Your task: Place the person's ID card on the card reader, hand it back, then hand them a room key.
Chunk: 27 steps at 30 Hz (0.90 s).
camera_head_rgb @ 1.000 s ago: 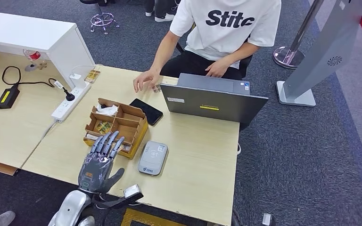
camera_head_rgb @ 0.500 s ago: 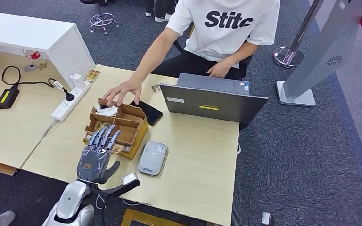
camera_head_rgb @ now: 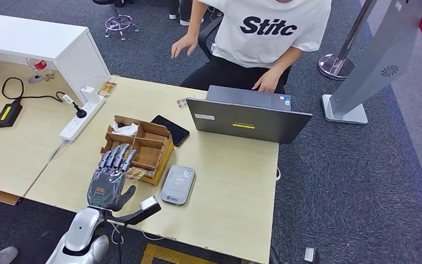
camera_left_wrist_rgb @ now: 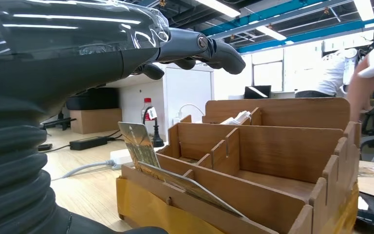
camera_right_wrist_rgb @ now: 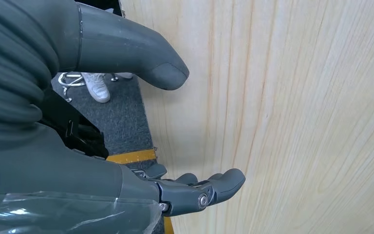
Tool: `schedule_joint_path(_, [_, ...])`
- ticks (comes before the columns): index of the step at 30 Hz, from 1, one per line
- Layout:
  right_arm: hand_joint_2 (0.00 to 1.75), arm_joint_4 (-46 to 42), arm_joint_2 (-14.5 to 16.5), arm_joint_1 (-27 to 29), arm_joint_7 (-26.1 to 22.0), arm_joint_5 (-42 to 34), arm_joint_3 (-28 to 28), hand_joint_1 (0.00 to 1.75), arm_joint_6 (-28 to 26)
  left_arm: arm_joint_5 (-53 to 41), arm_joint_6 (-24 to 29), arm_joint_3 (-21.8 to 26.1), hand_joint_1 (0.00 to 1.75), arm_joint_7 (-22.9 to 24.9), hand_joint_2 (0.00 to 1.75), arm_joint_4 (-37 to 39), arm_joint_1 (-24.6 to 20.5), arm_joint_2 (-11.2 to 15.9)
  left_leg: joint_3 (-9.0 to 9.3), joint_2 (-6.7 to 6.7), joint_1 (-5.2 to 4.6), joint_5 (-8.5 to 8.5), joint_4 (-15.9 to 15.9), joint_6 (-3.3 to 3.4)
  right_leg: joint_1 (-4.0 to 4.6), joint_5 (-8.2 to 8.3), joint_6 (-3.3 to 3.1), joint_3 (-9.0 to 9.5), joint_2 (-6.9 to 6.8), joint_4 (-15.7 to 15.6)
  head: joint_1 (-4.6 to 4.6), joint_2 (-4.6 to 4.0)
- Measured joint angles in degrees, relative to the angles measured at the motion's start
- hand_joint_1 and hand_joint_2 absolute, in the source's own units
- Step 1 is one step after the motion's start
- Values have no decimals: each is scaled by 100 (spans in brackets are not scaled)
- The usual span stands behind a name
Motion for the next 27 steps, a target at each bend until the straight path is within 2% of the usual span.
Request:
schedule_joint_path(11, [175, 0, -1, 0, 3, -7, 24, 0, 0, -8, -7, 65, 0, 1, 175, 85, -37, 3, 0, 0, 0, 0, 0, 0, 0, 0, 0, 0, 0, 0, 0, 0])
schedule_joint_path(12, [175, 0, -1, 0, 4, -6, 25, 0, 0, -13, -11, 65, 12, 1, 175, 93, -41, 3, 0, 0, 1, 0, 0, 0, 0, 0, 0, 0, 0, 0, 0, 0])
schedule_joint_path(13, [175, 0, -1, 0, 5, -6, 27, 0, -1, -21, -20, 66, 31, 2, 175, 105, -46, 3, 0, 0, 1, 0, 0, 0, 0, 0, 0, -1, 0, 0, 0, 0])
schedule_joint_path(15, [175, 0, -1, 0, 6, -5, 31, 0, -2, -42, -47, 66, 112, 5, 175, 133, -60, 3, 0, 0, 1, 0, 0, 0, 0, 0, 0, -1, 0, 0, 0, 0])
schedule_joint_path(17, [175, 0, -1, 0, 7, -5, 34, 0, -2, -52, -73, 66, 163, 7, 175, 166, -76, 3, 0, 0, 1, 0, 0, 0, 0, 0, 0, -1, 0, 0, 0, 0])
schedule_joint_path(20, [175, 0, -1, 0, 7, -5, 38, 0, -2, -58, -90, 66, 169, 7, 175, 210, -93, 3, 0, 0, 1, 0, 0, 0, 0, 0, 0, -1, 0, 0, 0, 0])
schedule_joint_path(27, [175, 0, -1, 1, 11, -12, 42, 0, 2, -40, -129, 69, 161, 10, 175, 270, -102, 5, 0, 1, 1, 0, 0, 0, 0, 0, 0, 0, 1, 0, 0, 0])
